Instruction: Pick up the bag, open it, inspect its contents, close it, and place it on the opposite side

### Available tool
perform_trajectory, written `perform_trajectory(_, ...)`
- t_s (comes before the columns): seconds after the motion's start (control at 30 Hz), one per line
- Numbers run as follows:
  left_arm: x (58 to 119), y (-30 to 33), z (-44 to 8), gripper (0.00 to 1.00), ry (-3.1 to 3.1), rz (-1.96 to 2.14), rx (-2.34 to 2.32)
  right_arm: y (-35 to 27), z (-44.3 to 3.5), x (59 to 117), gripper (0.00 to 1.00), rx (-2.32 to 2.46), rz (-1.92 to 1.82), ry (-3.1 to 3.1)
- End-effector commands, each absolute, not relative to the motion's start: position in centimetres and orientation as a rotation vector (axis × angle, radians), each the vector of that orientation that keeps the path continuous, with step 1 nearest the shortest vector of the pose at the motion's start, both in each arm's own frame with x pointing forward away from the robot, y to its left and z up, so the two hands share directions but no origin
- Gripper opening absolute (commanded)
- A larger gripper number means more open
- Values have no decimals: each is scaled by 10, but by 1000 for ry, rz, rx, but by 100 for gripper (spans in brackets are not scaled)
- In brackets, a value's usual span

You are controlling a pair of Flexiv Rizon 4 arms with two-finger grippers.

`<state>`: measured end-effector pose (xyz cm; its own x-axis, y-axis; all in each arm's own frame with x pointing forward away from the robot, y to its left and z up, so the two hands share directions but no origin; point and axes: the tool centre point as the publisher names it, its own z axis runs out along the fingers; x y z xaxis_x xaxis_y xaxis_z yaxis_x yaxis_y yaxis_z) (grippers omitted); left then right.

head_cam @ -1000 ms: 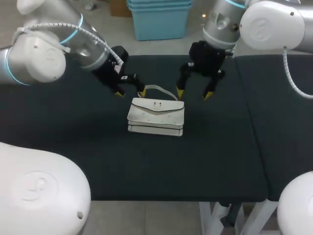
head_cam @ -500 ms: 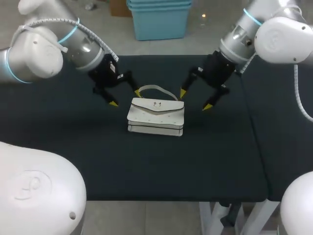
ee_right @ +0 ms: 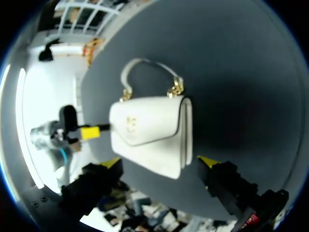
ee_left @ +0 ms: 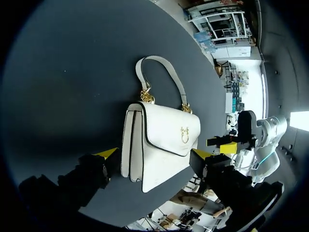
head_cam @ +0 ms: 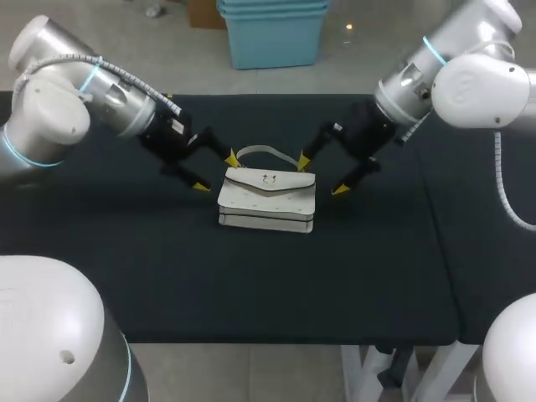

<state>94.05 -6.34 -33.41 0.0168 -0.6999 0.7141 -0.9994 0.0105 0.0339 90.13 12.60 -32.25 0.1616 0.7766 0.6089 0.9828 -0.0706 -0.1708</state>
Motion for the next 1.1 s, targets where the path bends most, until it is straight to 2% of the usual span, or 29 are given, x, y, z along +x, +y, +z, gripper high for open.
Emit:
perform_trajectory(0.03, 942, -68, -340, 100, -1668, 813, 1632, 132, -334, 907, 100, -1882, -483, -1651)
perform_trajectory(0.1, 942, -70, -339, 98, -1682, 822, 1605, 133, -339, 907, 100, -1877, -494, -1631)
perform_trajectory(0.17, 942, -73, -339, 96, -1690, 827, 1579, 134, -346, 908, 95, -1874, -496, -1603)
perform_trajectory(0.23, 942, -75, -340, 92, -1694, 835, 1562, 136, -349, 909, 79, -1869, -495, -1597)
perform_trajectory(0.33, 943, -78, -341, 87, -1705, 846, 1531, 139, -352, 910, 70, -1853, -510, -1594)
perform_trajectory(0.7, 946, -91, -346, 78, -1731, 872, 1478, 142, -364, 918, 69, -1837, -569, -1542)
perform_trajectory(0.87, 948, -96, -352, 77, -1741, 869, 1464, 145, -367, 922, 57, -1834, -580, -1525)
perform_trajectory(0.93, 950, -96, -355, 74, -1736, 867, 1463, 146, -370, 923, 51, -1829, -584, -1515)
perform_trajectory(1.0, 952, -96, -357, 70, -1725, 867, 1465, 148, -372, 924, 51, -1829, -584, -1509)
perform_trajectory(1.1, 953, -96, -360, 55, -1716, 860, 1474, 150, -377, 927, 53, -1830, -578, -1503)
